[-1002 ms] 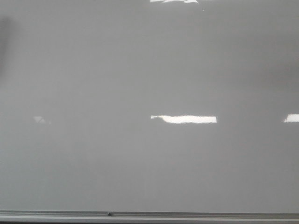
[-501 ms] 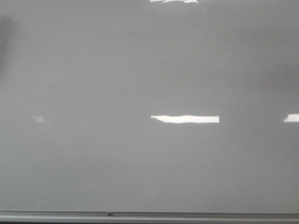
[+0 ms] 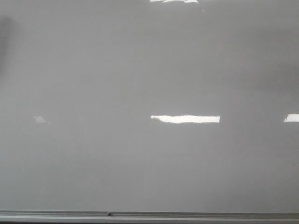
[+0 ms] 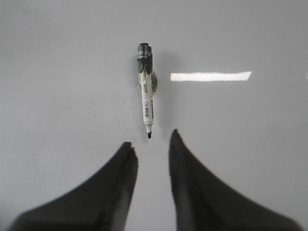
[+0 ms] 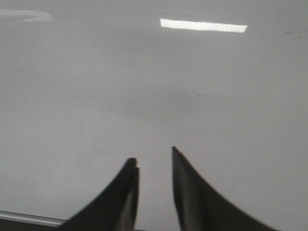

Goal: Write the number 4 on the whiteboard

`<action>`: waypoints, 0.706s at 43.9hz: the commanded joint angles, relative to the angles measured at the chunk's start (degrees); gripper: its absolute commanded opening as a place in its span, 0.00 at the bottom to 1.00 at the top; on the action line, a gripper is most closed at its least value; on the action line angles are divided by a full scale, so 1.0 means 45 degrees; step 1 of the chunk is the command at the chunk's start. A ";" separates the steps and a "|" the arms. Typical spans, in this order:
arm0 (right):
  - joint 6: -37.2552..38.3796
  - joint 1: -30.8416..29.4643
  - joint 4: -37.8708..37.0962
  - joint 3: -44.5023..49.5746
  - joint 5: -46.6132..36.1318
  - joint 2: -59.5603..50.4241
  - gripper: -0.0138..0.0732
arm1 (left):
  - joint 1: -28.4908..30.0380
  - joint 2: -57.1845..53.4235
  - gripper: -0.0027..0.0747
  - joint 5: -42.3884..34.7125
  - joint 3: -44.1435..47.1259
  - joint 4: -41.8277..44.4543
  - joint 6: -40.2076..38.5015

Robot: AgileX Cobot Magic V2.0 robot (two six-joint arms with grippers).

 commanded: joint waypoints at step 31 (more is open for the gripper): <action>-0.0124 -0.0049 -0.0049 -0.0410 -0.0837 0.0098 0.84 | 0.0020 0.5616 0.81 -0.0555 -0.2562 0.0395 0.0305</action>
